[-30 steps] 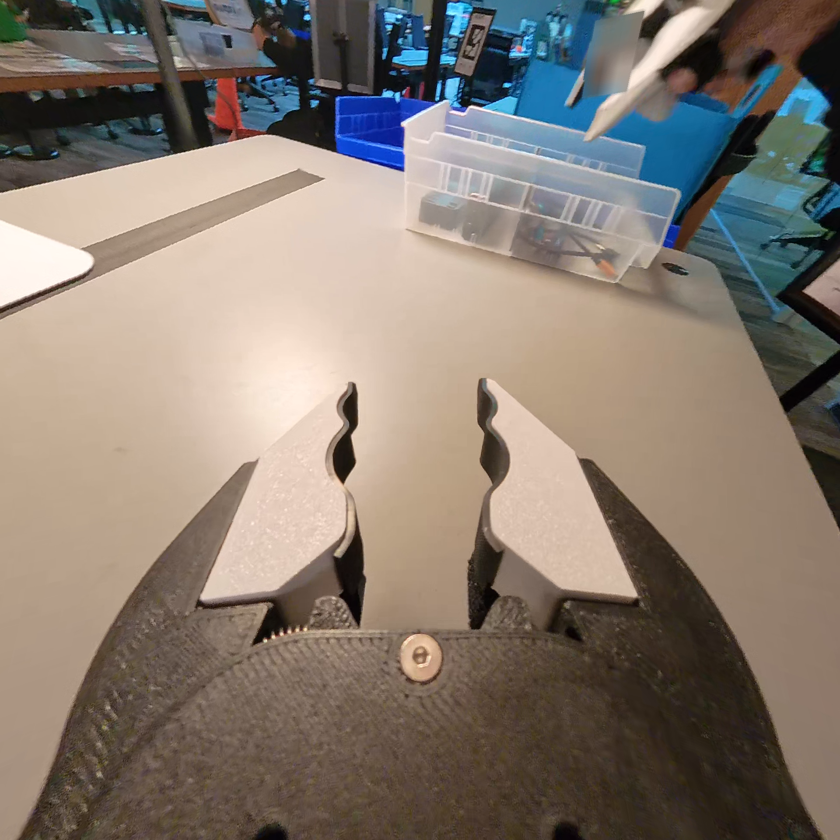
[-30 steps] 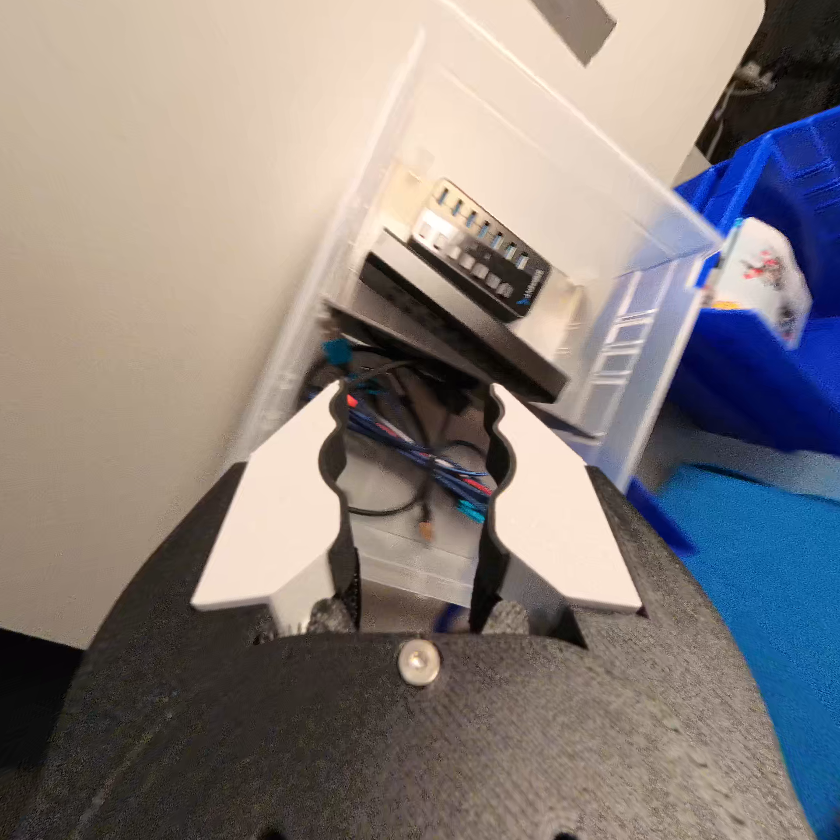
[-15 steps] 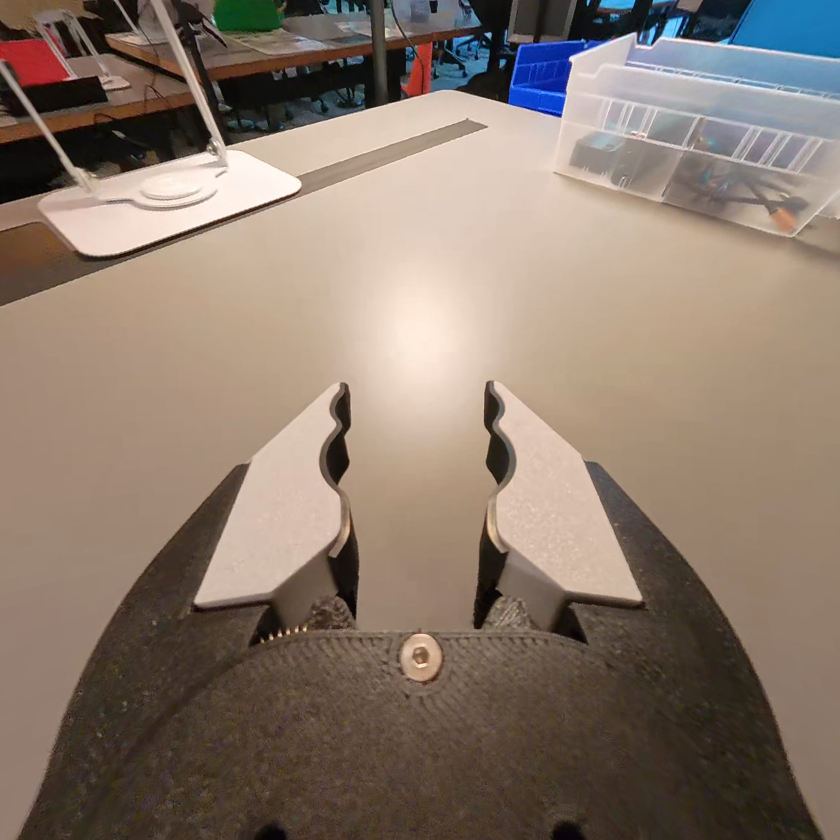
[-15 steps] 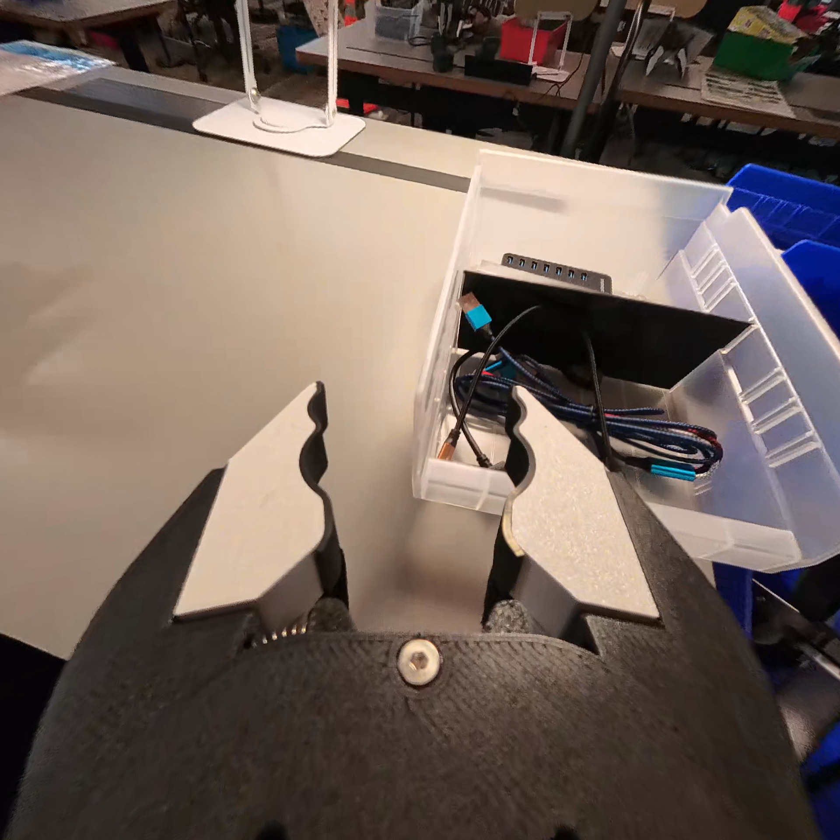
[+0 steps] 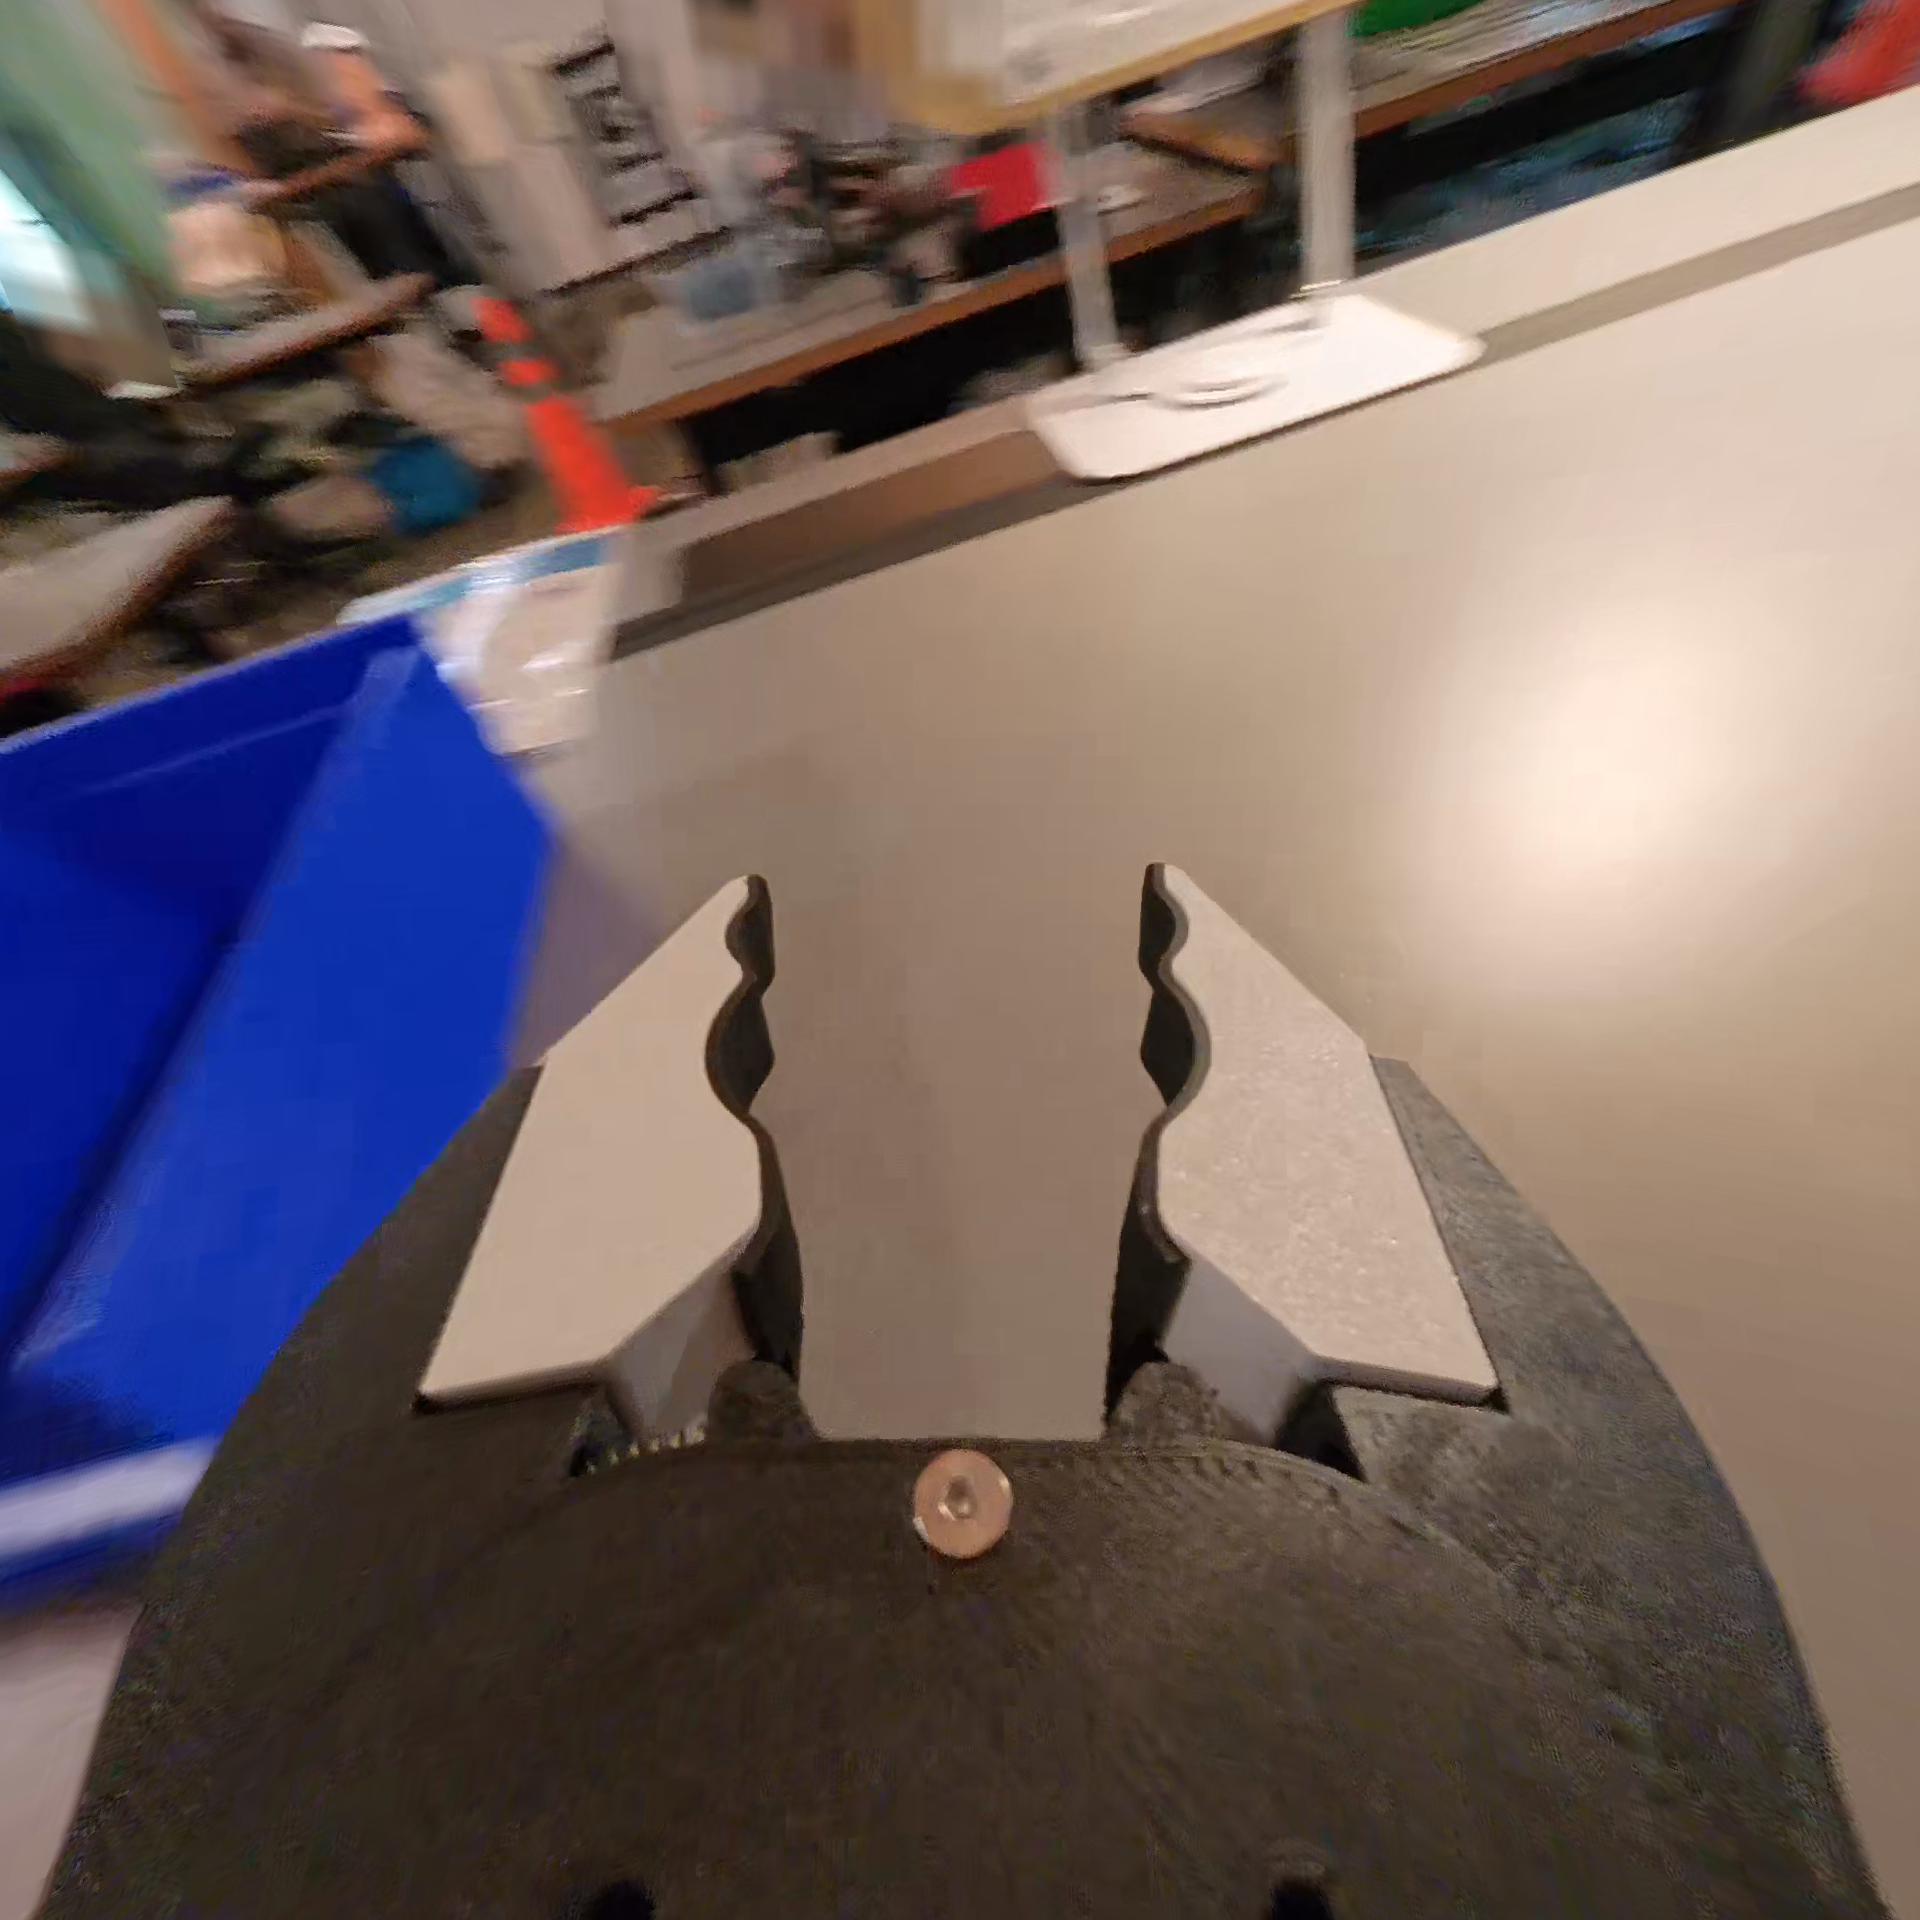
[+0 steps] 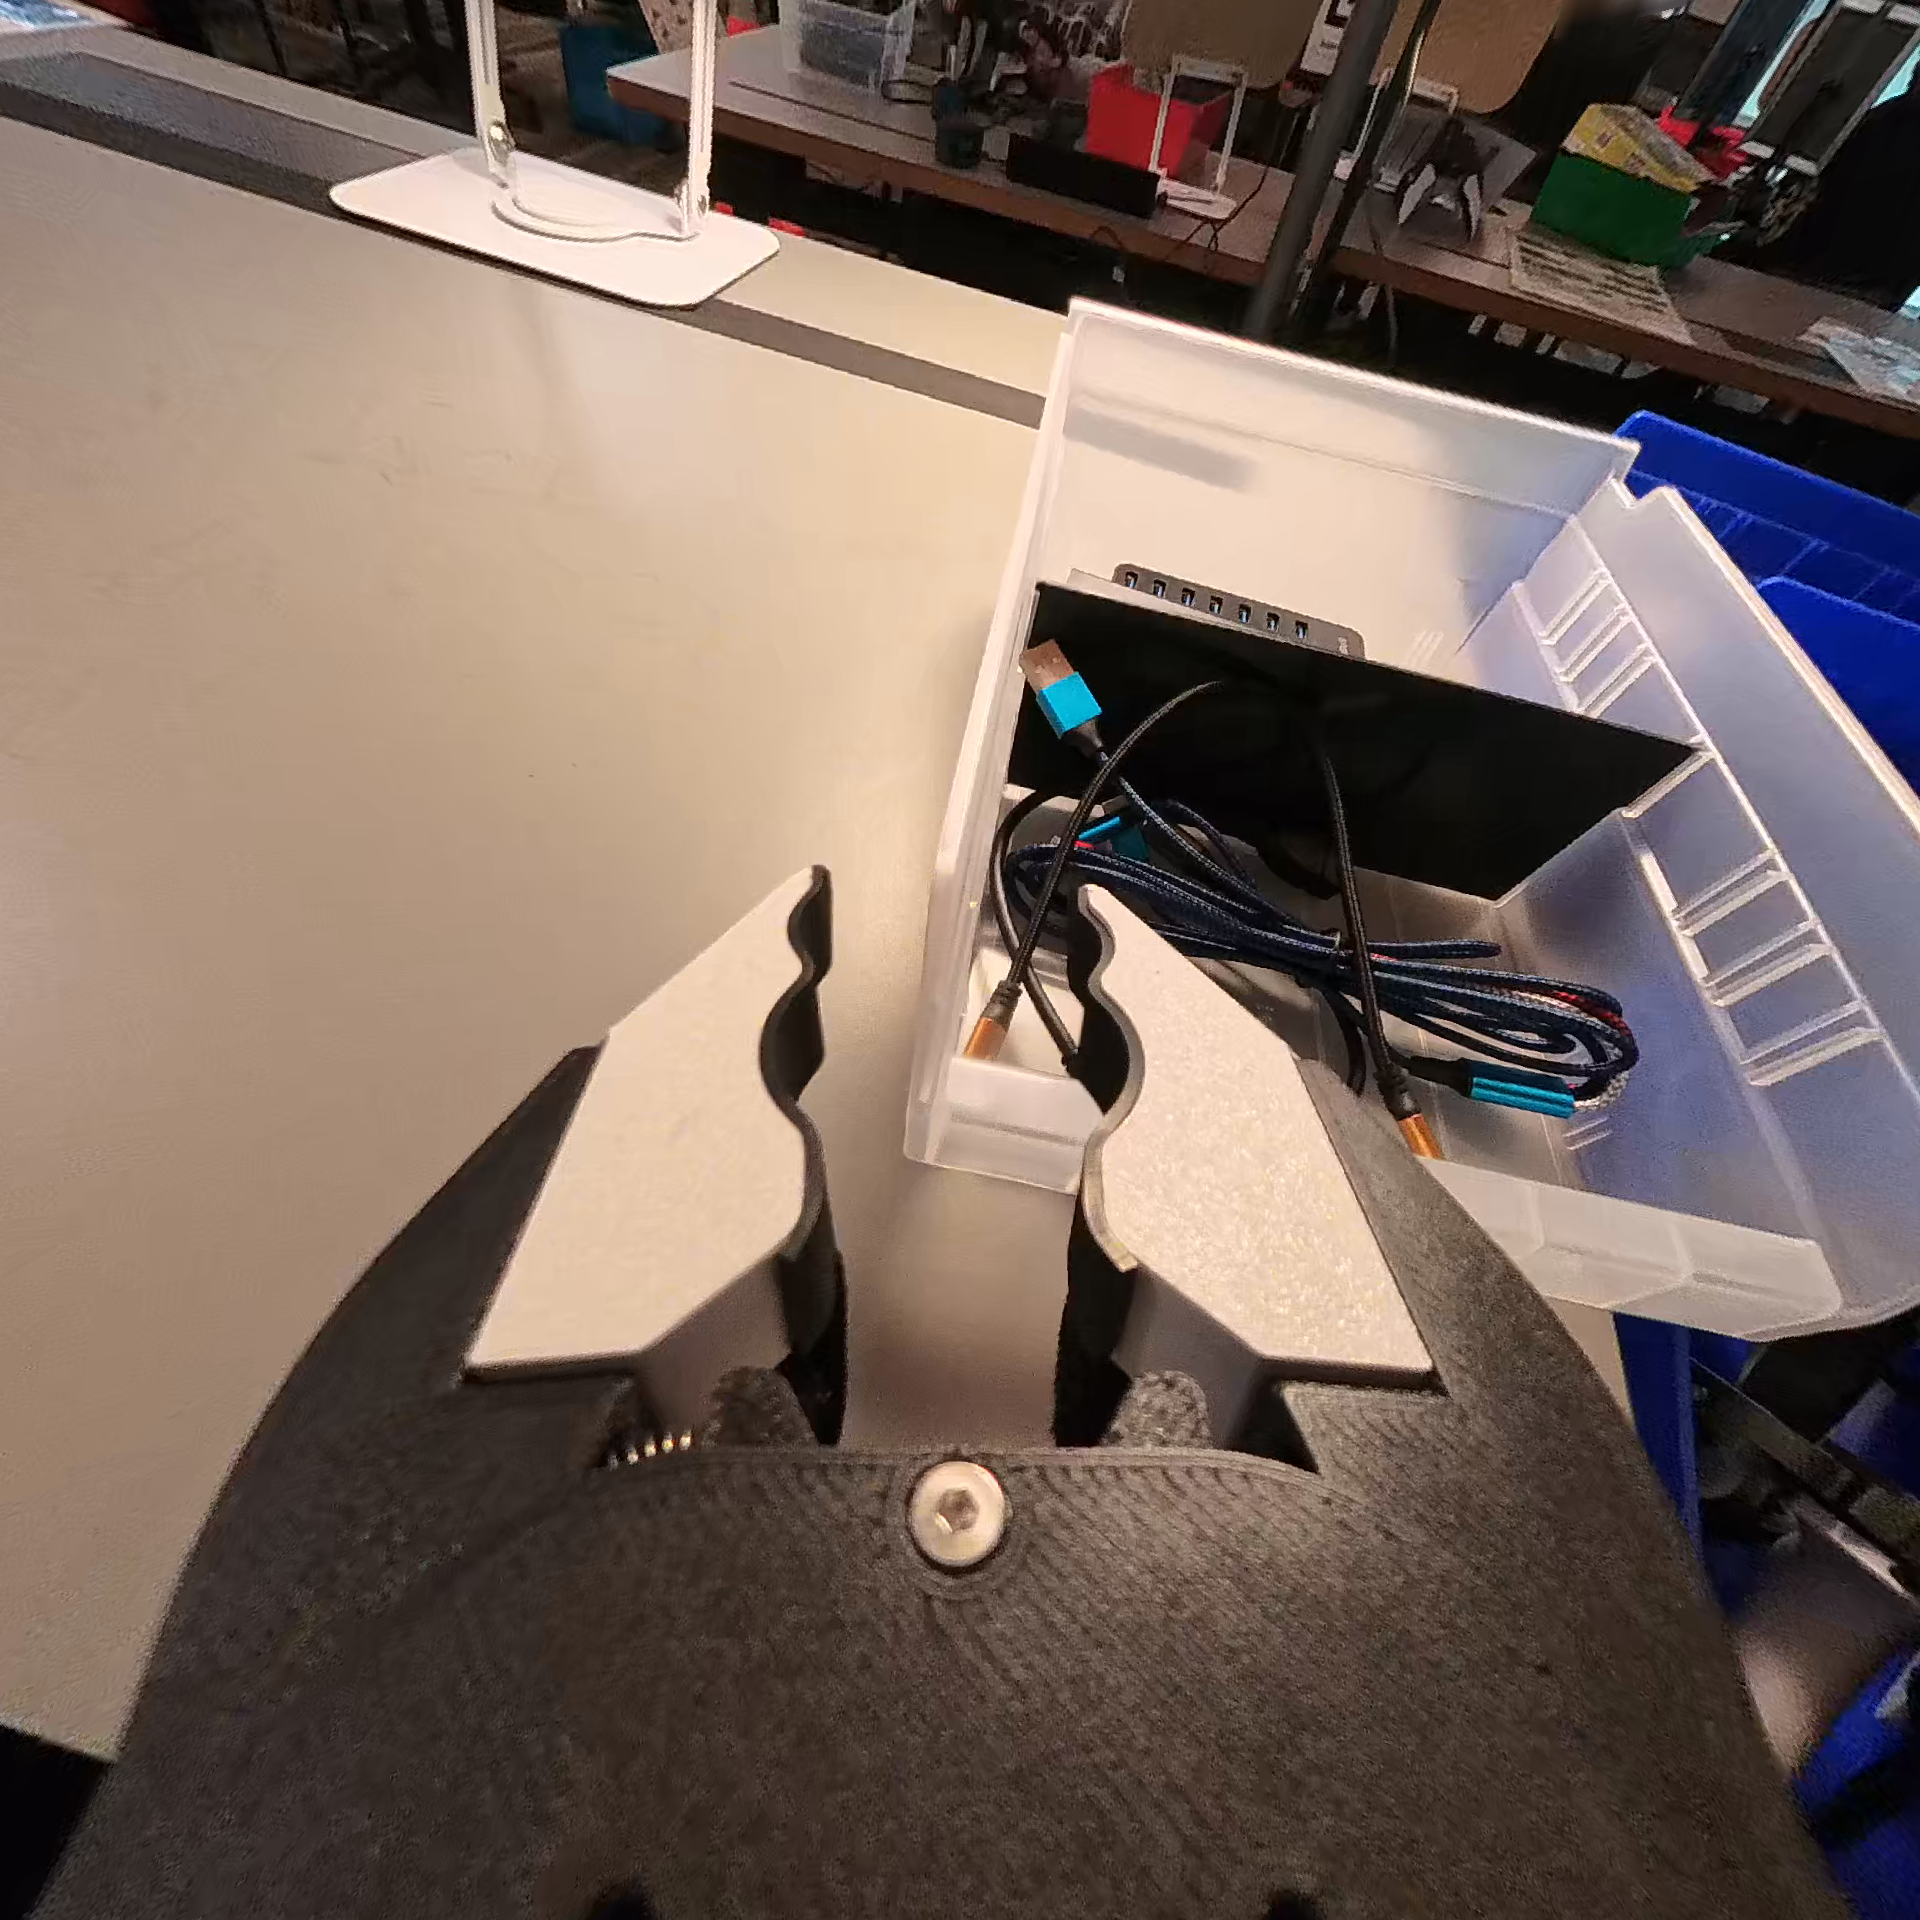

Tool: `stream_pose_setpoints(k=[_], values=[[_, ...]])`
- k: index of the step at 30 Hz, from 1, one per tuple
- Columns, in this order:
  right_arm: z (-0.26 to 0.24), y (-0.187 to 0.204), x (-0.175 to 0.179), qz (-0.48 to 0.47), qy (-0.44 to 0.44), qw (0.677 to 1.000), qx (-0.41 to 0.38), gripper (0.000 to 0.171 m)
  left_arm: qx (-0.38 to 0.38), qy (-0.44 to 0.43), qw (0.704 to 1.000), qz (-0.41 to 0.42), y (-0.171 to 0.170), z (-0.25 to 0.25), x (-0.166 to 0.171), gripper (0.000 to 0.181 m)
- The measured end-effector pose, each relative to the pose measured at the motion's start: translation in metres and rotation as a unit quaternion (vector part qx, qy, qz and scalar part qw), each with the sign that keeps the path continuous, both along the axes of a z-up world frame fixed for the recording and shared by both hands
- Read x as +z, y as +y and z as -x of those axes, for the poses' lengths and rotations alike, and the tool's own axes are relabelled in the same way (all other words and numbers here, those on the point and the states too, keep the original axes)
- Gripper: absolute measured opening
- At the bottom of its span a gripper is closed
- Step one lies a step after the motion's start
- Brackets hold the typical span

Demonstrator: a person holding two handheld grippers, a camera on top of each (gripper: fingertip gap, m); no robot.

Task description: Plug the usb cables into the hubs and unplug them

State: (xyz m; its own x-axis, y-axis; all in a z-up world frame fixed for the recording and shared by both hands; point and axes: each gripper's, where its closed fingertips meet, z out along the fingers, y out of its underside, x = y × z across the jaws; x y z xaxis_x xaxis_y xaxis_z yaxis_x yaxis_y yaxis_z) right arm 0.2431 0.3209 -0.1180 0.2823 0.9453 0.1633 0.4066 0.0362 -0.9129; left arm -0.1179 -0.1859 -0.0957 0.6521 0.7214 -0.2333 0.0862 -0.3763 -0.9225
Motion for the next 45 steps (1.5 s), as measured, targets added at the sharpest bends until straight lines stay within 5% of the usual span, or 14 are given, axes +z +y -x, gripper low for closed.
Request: stream_pose_setpoints(k=[4,9,13,17,19,21,29,35,45], values=[[0.005,0.004,-0.004,-0.008,-0.029,1.000,-0.007,0.045,0.139,0.035,0.990,0.013,-0.084,0.024,0.022,0.076],[0.016,0.009,-0.008,-0.016,-0.053,0.998,-0.023,0.038,0.218,-0.011,0.976,0.026,-0.143,0.050,0.000,0.079],[0.025,0.010,-0.009,-0.012,-0.051,0.998,-0.029,0.022,0.213,-0.054,0.975,0.040,-0.161,0.071,-0.022,0.074],[0.031,0.014,-0.007,0.007,-0.030,0.999,-0.034,0.007,0.194,-0.055,0.978,0.059,-0.165,0.089,-0.035,0.044],[0.034,0.012,-0.007,0.017,-0.019,0.999,-0.022,0.009,0.158,-0.035,0.985,0.062,-0.155,0.092,-0.033,0.015],[0.036,0.012,-0.007,0.011,-0.018,1.000,-0.016,0.009,0.137,-0.029,0.989,0.048,-0.148,0.091,-0.031,0.007],[0.038,0.001,-0.007,0.010,-0.015,1.000,0.007,0.009,0.049,-0.028,0.998,0.033,-0.118,0.042,-0.031,0.008],[0.056,-0.020,-0.007,0.013,-0.013,0.998,0.065,0.010,-0.102,-0.039,0.994,0.024,-0.079,-0.009,-0.032,0.009],[0.116,-0.072,-0.007,0.012,-0.007,0.970,0.241,0.010,-0.367,-0.090,0.926,-0.015,-0.020,-0.082,-0.031,0.008]])
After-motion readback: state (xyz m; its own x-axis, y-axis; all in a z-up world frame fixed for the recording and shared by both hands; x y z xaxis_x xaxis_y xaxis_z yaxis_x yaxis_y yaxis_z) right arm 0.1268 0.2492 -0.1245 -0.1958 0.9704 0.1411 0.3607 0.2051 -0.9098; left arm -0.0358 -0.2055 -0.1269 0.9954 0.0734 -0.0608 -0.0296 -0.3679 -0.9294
